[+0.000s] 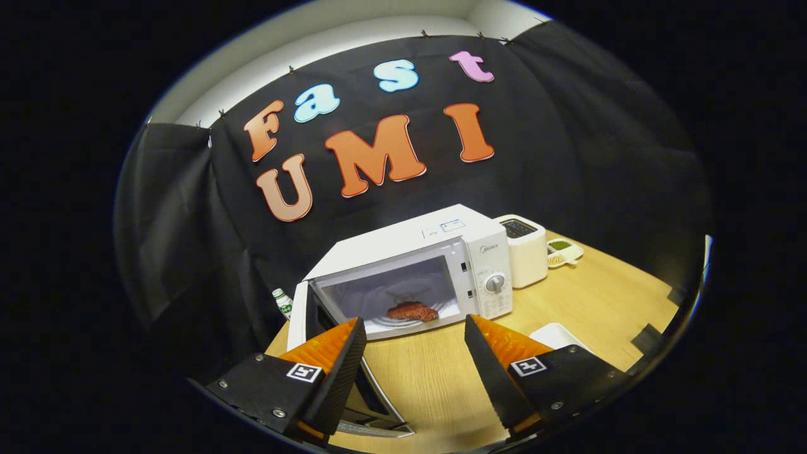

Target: Open the microwave, put the food inside, and close the microwave door.

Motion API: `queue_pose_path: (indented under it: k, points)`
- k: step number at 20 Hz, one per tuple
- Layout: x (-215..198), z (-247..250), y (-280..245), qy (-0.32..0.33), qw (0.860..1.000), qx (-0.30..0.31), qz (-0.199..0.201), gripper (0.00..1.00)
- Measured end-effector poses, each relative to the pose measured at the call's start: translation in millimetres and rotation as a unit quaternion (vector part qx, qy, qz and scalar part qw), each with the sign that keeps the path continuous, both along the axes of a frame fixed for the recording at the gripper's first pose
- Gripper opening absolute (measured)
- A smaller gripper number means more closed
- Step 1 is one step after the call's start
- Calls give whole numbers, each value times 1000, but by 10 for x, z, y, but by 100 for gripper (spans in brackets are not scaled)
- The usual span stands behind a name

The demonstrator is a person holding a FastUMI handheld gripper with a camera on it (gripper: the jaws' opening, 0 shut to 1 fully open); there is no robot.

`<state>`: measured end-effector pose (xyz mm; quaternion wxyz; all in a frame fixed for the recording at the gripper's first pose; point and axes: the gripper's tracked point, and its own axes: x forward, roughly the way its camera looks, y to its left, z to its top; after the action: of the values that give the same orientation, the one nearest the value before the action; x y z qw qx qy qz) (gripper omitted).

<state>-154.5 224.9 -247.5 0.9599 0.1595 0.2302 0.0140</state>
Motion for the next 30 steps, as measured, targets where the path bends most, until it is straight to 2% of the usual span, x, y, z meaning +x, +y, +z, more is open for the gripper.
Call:
queue_pose_path:
  k: [5, 9, 12, 16, 18, 24, 30]
  points:
    - [-409, 17, 173, -3, 1000, -14, 23, 91]
    - [-671, 79, 337, -7, 997, -33, 63, 91]
    - [-821, 327, 681, -27, 993, -23, 113, 91]
    - [-938, 443, 1331, -61, 970, -52, 227, 91]
    - [-958, 377, 1559, -58, 962, -45, 263, 91]
    - [-1062, 126, 2012, -27, 939, -21, 342, 77]
    - [-1019, -445, 1905, 43, 937, -32, 344, 55]
